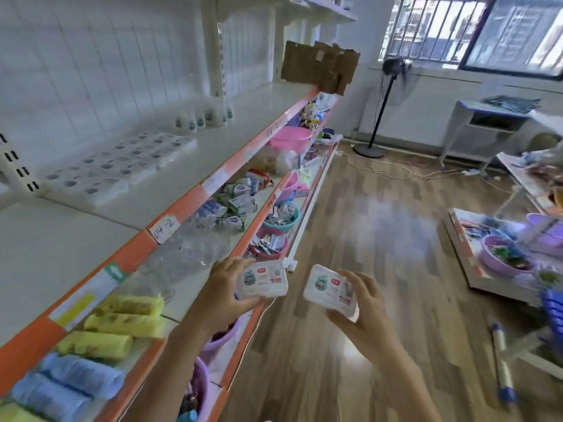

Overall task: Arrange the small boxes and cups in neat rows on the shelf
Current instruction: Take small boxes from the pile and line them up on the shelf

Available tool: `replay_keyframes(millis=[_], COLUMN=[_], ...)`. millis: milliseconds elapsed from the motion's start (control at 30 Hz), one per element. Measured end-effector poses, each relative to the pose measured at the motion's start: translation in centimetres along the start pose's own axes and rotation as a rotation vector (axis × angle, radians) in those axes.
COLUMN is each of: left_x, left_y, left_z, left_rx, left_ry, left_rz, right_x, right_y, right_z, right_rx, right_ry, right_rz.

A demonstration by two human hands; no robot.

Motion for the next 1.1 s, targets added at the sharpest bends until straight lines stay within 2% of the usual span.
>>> replay_keyframes(millis=[167, 333, 600, 800, 967, 1100], left_x=[1.1, 2.1, 5.9, 8.7, 11.0, 12.8], left_y=[-0.9, -1.5, -1.5, -0.1, 2.7, 5.2], left_z=[9.5, 15.3, 23.9, 29.4, 31.6, 30.2], left_rx=[-0.019, -0.029, -0.104, -0.222, -0.353, -0.481], left_ry=[-0.019, -0.033, 0.085, 0.197, 0.408, 0.572], left_rz=[-0.037, -0.035, -0.044, 0.032, 0.094, 0.168], right_x=[-2.2, -3.4, -6.8, -5.9, -3.8, -0.3], right_y=[1.7, 2.3, 0.0, -1.2, -2.6, -5.0], right_z=[8.8, 14.8, 26.6, 37.1, 45.0, 49.2], right_rx=[-0.009, -0.009, 0.093, 0.186, 0.344, 0.456], right_ry=[-0.020, -0.005, 0.060, 0.242, 0.399, 0.613], right_rz=[-0.050, -0.039, -0.008, 0.061, 0.068, 0.112])
Point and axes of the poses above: each hand's wrist, its own z-axis towards the middle knuckle, its own y-axis out of the back of the hand, x = y × z, the point moved 10 cm from there along z, towards the middle knuckle, and after that the axes turned 9 degrees about z, right-handed, at the moved point
